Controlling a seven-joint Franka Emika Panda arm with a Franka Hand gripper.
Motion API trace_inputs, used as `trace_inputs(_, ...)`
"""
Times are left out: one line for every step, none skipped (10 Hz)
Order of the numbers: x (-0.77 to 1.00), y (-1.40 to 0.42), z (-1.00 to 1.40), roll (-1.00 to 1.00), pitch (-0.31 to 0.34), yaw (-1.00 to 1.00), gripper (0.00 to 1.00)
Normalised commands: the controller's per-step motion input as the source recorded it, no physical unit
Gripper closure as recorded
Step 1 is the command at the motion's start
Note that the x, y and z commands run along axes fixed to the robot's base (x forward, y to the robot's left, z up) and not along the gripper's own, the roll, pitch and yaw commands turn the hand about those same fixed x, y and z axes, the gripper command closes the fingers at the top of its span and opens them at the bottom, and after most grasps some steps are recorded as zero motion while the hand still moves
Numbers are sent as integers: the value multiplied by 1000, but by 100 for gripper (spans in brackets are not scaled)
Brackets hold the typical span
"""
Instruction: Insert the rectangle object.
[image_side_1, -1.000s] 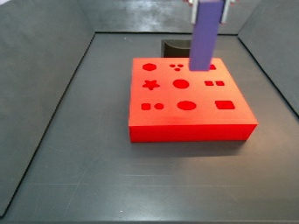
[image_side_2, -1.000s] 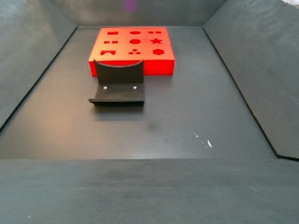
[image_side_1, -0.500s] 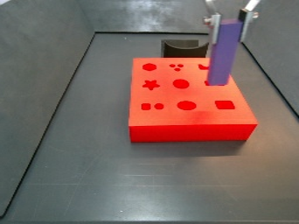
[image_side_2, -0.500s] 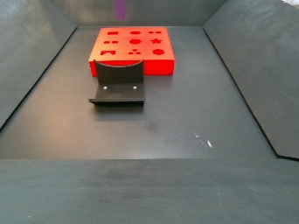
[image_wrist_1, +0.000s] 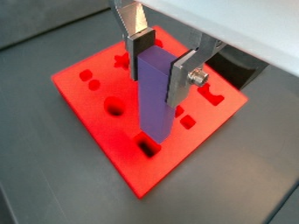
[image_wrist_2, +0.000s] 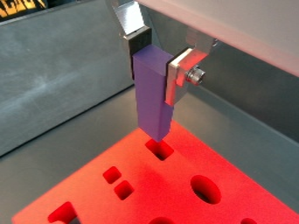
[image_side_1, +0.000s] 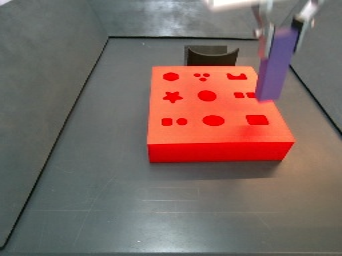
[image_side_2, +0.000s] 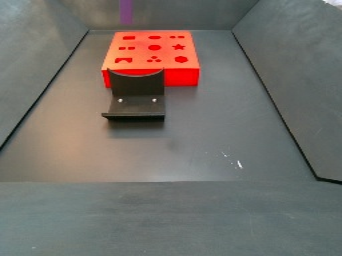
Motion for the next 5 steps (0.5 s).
trace_inputs(280, -449, -391, 423, 133, 0, 100)
trace_inputs(129, -171, -140, 356, 179, -20, 100)
trace_inputs(97, 0, 0, 243, 190, -29, 100)
trace_inputs(89, 114, 86, 156, 199, -31, 100)
trace_inputs(26, 9, 0, 183, 241, -11, 100)
